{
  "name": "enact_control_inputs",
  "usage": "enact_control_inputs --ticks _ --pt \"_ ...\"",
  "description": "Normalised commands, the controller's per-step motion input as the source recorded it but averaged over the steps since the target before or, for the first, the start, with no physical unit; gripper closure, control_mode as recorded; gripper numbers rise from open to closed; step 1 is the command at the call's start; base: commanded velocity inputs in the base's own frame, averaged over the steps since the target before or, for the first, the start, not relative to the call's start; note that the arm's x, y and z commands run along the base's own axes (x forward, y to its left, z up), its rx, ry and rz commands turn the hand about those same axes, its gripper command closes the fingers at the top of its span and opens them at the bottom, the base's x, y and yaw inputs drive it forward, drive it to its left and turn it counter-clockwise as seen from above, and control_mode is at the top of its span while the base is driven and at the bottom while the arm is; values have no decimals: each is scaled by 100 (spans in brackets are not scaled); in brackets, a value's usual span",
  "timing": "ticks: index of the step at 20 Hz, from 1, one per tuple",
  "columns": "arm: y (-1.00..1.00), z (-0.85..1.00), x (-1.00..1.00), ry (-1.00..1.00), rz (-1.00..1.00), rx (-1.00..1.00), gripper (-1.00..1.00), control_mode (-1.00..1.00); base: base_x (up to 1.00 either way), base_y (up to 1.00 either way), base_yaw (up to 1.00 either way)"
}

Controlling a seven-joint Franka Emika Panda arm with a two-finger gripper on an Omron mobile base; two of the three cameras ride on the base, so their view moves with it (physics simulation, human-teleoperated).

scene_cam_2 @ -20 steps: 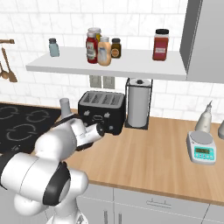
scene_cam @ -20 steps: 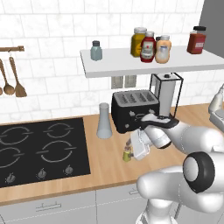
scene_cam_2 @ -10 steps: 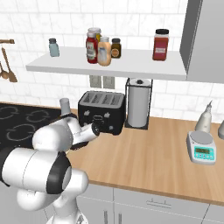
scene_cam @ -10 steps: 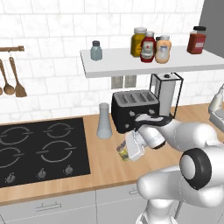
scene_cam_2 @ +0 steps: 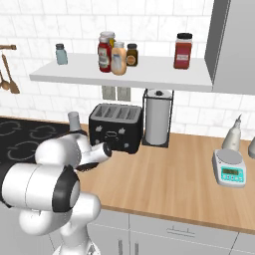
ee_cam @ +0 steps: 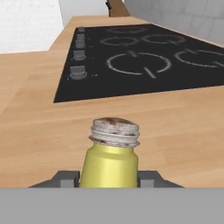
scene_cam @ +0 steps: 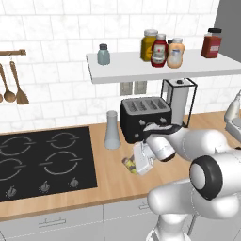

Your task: Put the shaker and condiment bottle from the counter next to their counterparts in the cabinet.

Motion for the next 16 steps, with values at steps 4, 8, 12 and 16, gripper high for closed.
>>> enact_control_inputs --ticks 4,8,12,16 --pt "0 -12 0 1 0 7 100 -100 0 0 0" --pt "0 14 -7 -5 0 7 100 -100 0 0 0" --pt "0 57 -1 -9 -3 7 100 -100 0 0 0" --pt "0 66 0 -6 -6 2 100 -100 0 0 0"
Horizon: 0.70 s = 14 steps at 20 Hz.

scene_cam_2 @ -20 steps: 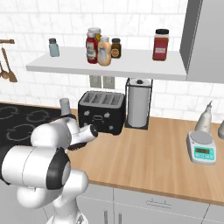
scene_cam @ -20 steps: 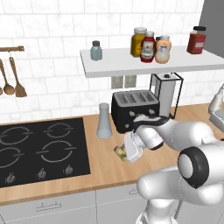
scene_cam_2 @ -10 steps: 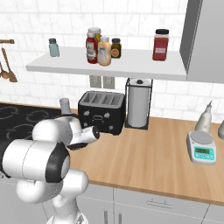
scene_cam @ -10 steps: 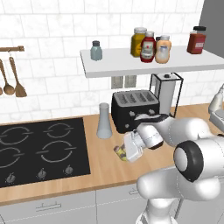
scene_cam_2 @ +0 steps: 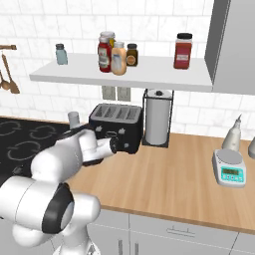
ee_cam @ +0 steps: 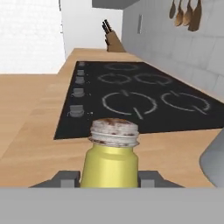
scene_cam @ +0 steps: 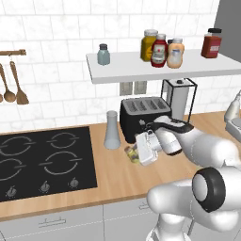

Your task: Put the shaker and condiment bottle from the counter next to their counterparts in the cabinet.

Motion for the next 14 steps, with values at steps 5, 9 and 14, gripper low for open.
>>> enact_control_inputs --ticks 5,9,14 --pt "0 61 0 -4 -13 0 100 -100 0 0 0" --pt "1 59 0 -4 -15 0 100 -100 0 0 0" --pt "0 51 -1 -11 -20 0 100 -100 0 0 0"
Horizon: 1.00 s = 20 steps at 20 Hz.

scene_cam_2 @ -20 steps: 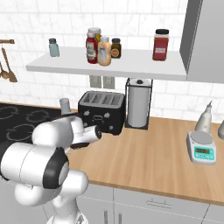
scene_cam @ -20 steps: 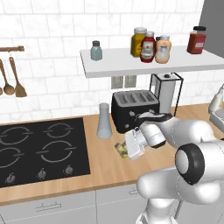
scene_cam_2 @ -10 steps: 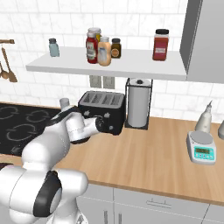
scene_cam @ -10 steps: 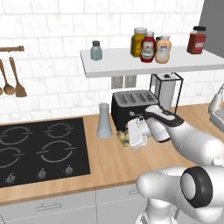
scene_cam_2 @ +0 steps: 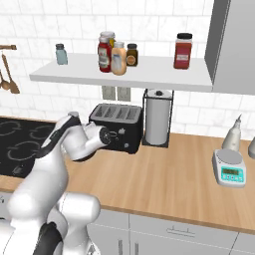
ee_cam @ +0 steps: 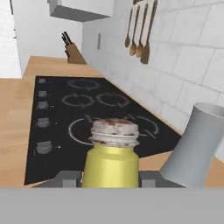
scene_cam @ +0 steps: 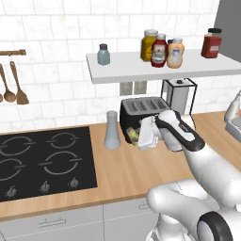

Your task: Put the shaker and condiment bottle from the counter next to their counterparts in the cabinet.

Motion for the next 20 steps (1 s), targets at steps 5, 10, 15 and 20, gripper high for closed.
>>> enact_control_inputs --ticks 5,10,15,20 --pt "0 47 0 -14 -20 0 100 -100 0 0 0" --pt "0 41 -4 -16 -17 0 100 -100 0 0 0" --pt "0 48 -7 -17 -13 0 100 -100 0 0 0" --pt "0 38 0 -9 -9 2 100 -100 0 0 0"
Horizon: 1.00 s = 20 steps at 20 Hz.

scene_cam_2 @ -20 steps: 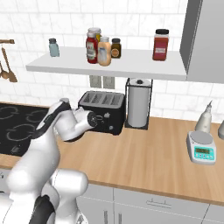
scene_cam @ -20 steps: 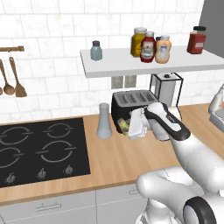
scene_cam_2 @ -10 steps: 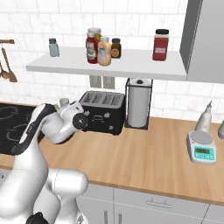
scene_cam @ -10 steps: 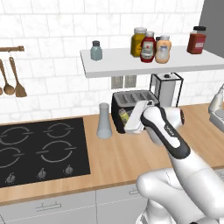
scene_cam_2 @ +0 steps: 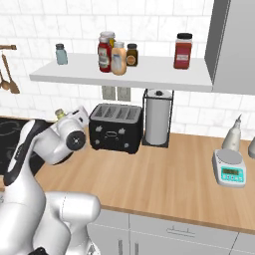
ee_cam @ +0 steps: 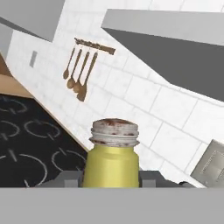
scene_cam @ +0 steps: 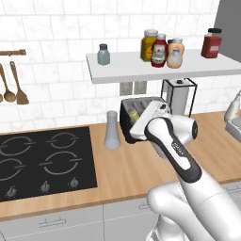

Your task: Put the shaker and condiment bottle from the counter next to their counterparts in the cabinet.

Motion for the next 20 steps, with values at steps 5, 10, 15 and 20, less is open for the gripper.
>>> enact_control_inputs --ticks 5,10,15,20 --pt "0 42 0 -7 -8 3 100 -100 0 0 0" --pt "0 43 0 -7 -7 3 100 -100 0 0 0" --pt "0 32 0 -1 -5 10 100 -100 0 0 0" --pt "0 21 0 0 -1 19 100 -100 0 0 0"
